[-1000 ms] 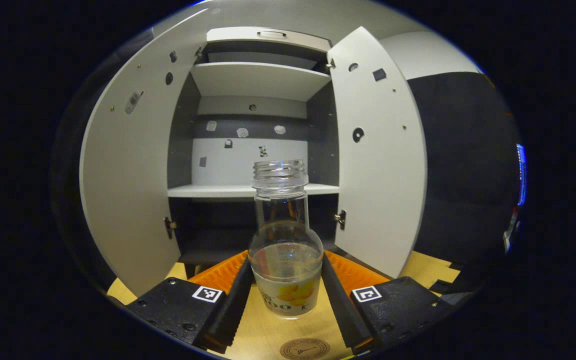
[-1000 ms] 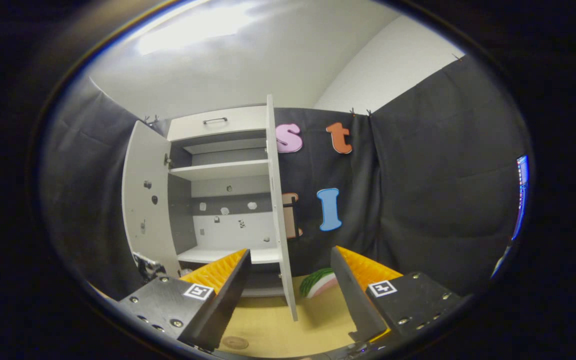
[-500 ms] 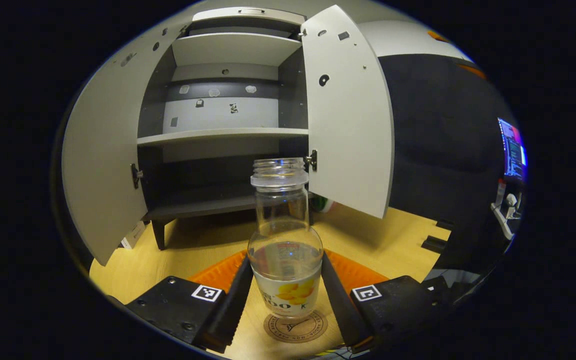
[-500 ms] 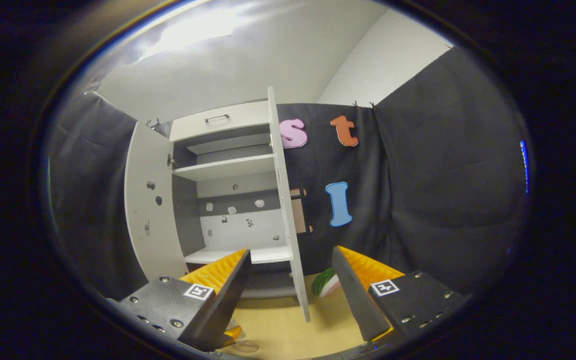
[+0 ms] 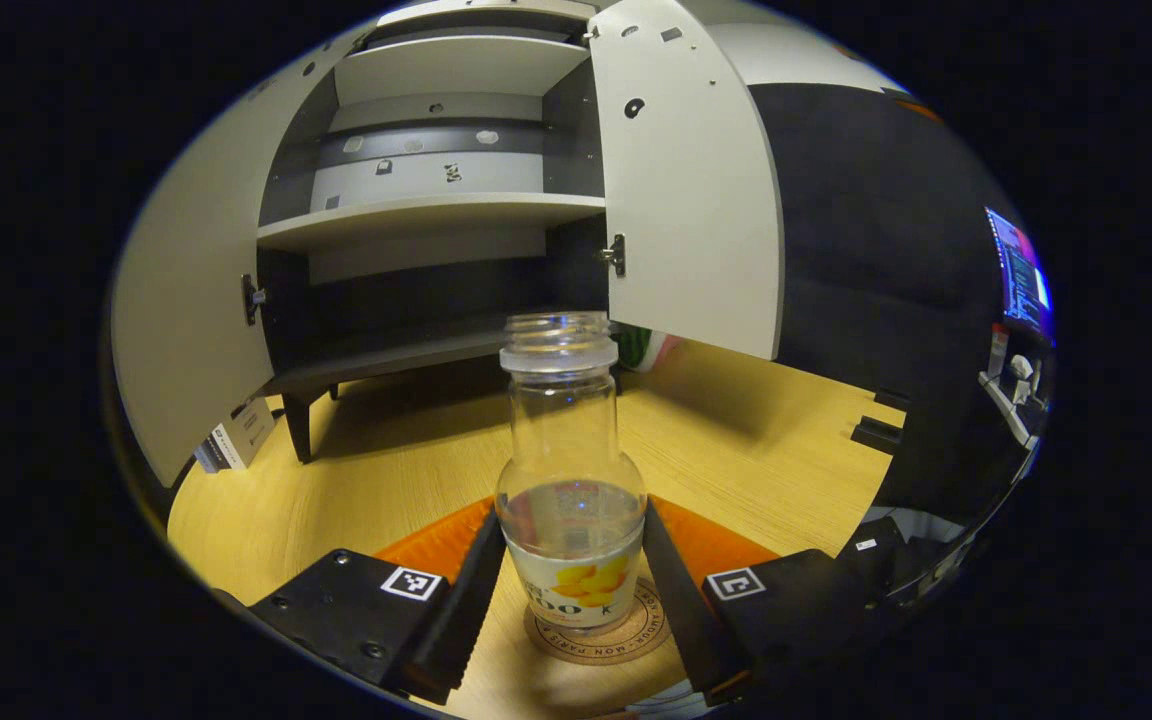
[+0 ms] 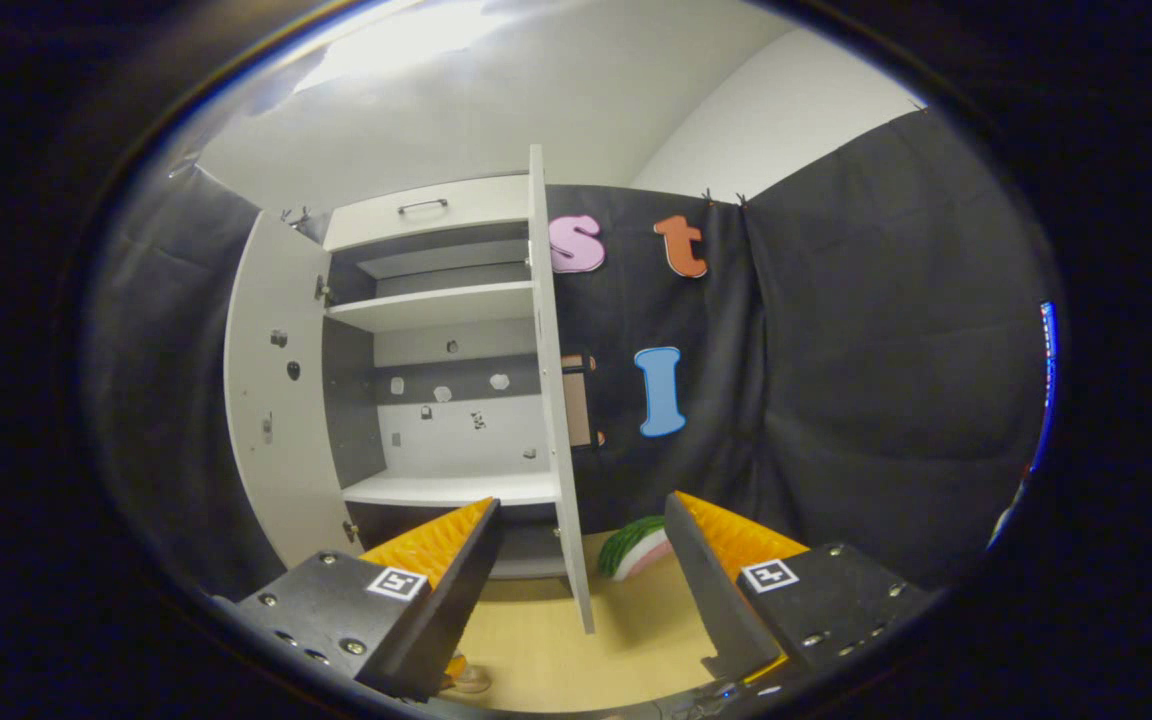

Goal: Grasp the bottle in the cabinet with the left hand and place it on the coaster, then close the right door with the right hand and the left door with the left hand.

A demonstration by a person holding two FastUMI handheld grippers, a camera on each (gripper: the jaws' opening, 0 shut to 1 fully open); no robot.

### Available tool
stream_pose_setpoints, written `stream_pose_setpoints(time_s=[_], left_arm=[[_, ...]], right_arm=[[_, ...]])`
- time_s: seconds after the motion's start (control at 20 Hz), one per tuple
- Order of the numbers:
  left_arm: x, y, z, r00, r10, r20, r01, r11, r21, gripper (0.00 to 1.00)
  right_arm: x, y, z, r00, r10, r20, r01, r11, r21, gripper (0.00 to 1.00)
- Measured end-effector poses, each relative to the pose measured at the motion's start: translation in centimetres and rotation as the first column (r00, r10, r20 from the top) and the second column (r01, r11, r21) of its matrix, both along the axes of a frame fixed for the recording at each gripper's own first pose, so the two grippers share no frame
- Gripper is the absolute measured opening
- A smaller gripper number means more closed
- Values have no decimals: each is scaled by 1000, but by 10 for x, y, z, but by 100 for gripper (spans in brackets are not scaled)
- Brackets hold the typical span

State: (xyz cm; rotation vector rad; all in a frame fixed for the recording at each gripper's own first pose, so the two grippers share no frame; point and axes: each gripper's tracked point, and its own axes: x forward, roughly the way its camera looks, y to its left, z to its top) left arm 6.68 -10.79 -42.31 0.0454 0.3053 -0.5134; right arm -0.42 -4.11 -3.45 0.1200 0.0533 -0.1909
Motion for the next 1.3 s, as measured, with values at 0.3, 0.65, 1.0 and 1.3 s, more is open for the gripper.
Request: stream_pose_setpoints(time_s=[0.3,0.65,1.0,1.3], left_arm=[[-3,1,-2,1000,-2,-5,2,999,44,83],[-4,14,28,997,76,23,-77,997,31,98],[-11,25,114,993,99,70,-98,995,-23,98],[-18,45,202,991,86,102,-84,996,-21,97]], right_arm=[[-41,-27,0,998,-55,-29,54,998,-10,99],[-113,-52,5,994,-104,-19,104,995,1,99],[-151,-60,3,992,-125,-12,125,992,22,99],[-141,-61,13,993,-114,28,113,993,30,94]])
